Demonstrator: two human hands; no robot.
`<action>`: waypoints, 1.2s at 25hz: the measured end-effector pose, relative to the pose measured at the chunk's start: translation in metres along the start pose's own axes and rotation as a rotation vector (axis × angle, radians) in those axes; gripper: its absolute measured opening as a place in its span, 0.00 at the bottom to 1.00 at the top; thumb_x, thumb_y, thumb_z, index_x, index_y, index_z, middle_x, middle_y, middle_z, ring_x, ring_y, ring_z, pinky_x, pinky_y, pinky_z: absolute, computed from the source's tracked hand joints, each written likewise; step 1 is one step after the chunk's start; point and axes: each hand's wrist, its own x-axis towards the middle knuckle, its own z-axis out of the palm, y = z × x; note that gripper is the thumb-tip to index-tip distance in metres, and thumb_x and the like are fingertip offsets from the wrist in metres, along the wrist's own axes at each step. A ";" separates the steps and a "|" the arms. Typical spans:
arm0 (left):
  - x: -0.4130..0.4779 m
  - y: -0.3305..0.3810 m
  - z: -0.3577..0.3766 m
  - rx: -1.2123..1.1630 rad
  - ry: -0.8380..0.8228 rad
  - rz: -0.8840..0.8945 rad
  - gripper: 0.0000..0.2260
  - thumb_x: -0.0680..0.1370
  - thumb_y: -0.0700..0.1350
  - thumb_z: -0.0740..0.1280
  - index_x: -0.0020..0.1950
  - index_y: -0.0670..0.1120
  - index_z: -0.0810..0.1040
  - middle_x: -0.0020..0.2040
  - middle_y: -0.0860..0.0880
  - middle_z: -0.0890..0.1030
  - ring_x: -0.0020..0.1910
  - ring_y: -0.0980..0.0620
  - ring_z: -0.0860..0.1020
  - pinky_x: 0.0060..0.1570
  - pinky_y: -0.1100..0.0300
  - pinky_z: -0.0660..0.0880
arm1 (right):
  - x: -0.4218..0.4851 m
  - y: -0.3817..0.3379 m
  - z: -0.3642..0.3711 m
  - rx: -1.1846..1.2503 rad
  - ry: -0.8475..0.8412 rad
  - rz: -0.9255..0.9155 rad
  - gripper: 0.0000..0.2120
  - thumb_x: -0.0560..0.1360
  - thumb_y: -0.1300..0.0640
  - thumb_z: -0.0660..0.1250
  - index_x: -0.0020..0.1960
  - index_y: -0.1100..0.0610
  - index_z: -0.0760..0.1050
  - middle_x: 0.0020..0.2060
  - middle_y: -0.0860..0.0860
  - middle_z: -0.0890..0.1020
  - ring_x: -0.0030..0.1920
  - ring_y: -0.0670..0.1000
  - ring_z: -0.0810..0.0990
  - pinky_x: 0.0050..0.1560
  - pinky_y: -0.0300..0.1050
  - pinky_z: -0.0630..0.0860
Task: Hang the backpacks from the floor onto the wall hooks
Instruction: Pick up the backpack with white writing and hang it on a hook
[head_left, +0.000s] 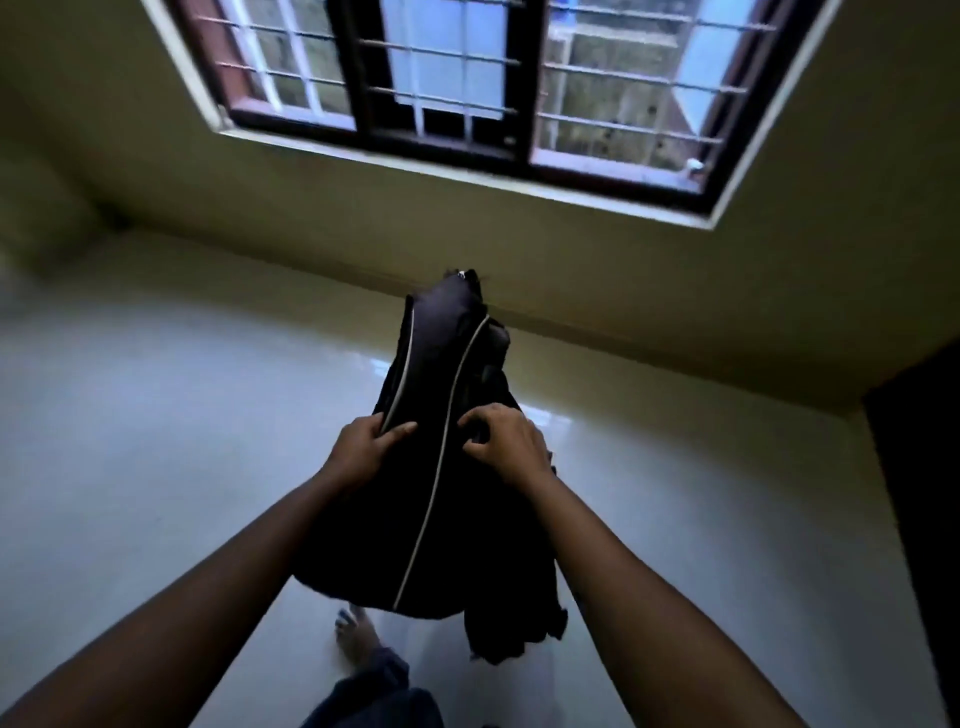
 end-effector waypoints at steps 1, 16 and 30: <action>0.006 -0.012 -0.029 -0.021 0.042 -0.010 0.13 0.76 0.49 0.66 0.52 0.41 0.80 0.47 0.43 0.83 0.48 0.46 0.80 0.43 0.56 0.73 | 0.025 -0.029 0.007 -0.081 -0.056 -0.066 0.14 0.70 0.56 0.68 0.55 0.50 0.79 0.55 0.52 0.80 0.57 0.55 0.77 0.55 0.50 0.75; 0.085 -0.187 -0.371 -0.043 0.464 -0.262 0.17 0.76 0.51 0.65 0.51 0.37 0.80 0.48 0.40 0.84 0.49 0.43 0.81 0.45 0.57 0.72 | 0.303 -0.364 0.171 -0.217 -0.554 -0.358 0.16 0.62 0.44 0.75 0.44 0.52 0.81 0.46 0.51 0.84 0.48 0.51 0.79 0.44 0.45 0.72; 0.315 -0.241 -0.627 -0.121 0.675 -0.435 0.16 0.76 0.49 0.67 0.45 0.34 0.78 0.40 0.38 0.81 0.41 0.41 0.79 0.40 0.55 0.72 | 0.655 -0.575 0.295 -0.045 -0.613 -0.176 0.16 0.77 0.53 0.61 0.59 0.61 0.77 0.59 0.58 0.80 0.60 0.58 0.77 0.52 0.42 0.72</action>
